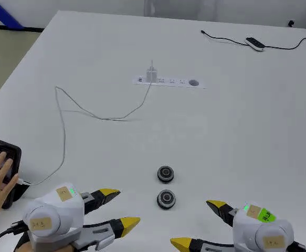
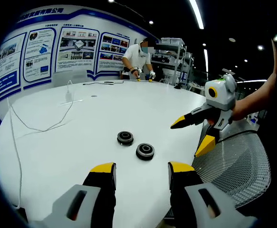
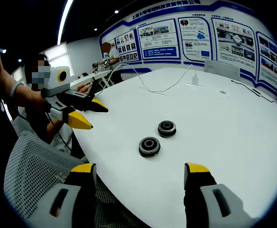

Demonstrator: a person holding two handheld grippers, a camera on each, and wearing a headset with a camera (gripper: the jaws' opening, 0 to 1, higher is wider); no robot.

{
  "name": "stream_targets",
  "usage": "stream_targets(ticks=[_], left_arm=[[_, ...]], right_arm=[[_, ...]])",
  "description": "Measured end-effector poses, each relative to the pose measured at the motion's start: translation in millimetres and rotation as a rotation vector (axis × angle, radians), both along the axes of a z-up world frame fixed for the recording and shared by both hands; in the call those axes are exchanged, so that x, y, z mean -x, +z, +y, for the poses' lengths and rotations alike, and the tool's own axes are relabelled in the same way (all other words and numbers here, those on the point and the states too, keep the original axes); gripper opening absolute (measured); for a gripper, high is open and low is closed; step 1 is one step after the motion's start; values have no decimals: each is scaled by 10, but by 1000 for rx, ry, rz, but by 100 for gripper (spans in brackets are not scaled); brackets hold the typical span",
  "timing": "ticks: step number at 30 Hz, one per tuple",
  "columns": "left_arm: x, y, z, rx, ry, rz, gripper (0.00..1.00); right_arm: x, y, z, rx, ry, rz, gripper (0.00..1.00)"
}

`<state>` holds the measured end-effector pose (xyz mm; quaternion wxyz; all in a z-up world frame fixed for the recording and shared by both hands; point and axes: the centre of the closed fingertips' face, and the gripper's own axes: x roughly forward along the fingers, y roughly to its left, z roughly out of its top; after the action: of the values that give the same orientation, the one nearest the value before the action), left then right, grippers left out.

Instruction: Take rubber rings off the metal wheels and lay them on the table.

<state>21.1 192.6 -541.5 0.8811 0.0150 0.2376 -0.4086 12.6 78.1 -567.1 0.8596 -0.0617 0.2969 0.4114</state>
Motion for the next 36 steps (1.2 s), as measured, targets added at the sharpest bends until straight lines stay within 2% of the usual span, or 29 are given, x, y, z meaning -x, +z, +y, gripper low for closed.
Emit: stream_targets(ticks=[14,23,36], left_arm=[[-92,16,-227,-9,-59,-13,38],[-166,-71,-257,-38,-78,-14,33],[-271,-156,-406,-76,-119,-21,24]], right_arm=[[-1,-31,36,-11,-8,12,76],[-53,-19,64,-28,-19,12,74],[-69,-61,102,-42,-21,34,70]])
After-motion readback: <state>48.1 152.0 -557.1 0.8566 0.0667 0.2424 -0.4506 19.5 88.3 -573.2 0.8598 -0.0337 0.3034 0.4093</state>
